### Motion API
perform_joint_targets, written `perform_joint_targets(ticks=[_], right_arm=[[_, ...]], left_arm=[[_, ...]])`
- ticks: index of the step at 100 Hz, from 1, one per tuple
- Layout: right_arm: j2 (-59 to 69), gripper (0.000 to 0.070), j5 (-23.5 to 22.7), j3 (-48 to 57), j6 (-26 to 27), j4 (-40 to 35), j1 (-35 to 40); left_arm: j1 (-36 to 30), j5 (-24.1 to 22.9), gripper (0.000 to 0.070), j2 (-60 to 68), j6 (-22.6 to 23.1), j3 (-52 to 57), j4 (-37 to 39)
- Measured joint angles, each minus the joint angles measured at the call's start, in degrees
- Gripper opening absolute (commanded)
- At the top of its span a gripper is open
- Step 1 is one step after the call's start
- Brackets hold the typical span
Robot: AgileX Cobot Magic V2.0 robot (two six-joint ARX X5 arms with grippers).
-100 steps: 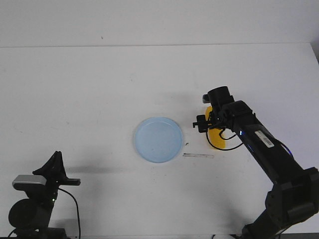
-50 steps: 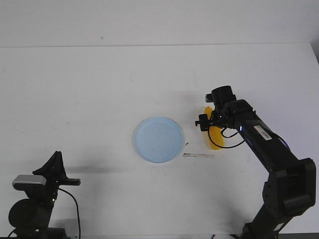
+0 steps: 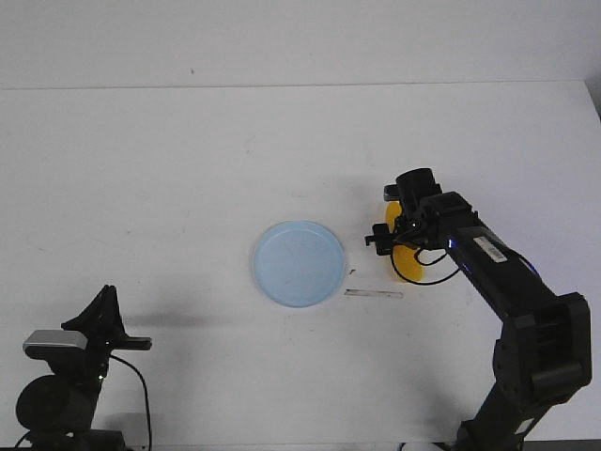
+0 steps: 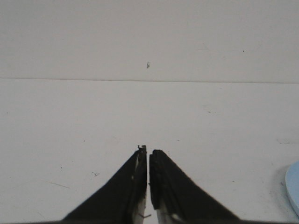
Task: Place corn on plate with both arms
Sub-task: 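Lift the corn with the right gripper and carry it over the plate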
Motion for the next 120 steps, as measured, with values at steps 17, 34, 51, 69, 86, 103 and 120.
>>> perform_joint_targets(ticks=[17, 34, 51, 69, 86, 103, 120], right_arm=[[0.0, 0.0341, 0.0, 0.0, -0.3, 0.0, 0.0], [0.0, 0.0341, 0.0, 0.0, -0.3, 0.0, 0.0], [-0.4, 0.0342, -0.7, 0.0, -0.3, -0.1, 0.1], [-4.1, 0.0342, -6.4, 1.0, -0.3, 1.0, 2.3], [-5.0, 0.0341, -17.7, 1.4, -0.3, 4.1, 5.9], [-4.9, 0.0342, -26.2, 1.4, 0.6, 8.6, 9.6], [-3.8, 0.0341, -27.3, 1.4, 2.6, 9.7, 13.3]], left_arm=[[0.0, 0.0, 0.0002, 0.0, 0.0, 0.0, 0.0], [0.0, 0.0, 0.0002, 0.0, 0.0, 0.0, 0.0], [0.0, 0.0, 0.0002, 0.0, 0.0, 0.0, 0.0], [0.0, 0.0, 0.0002, 0.0, 0.0, 0.0, 0.0], [0.0, 0.0, 0.0002, 0.0, 0.0, 0.0, 0.0], [0.0, 0.0, 0.0002, 0.0, 0.0, 0.0, 0.0], [0.0, 0.0, 0.0002, 0.0, 0.0, 0.0, 0.0]])
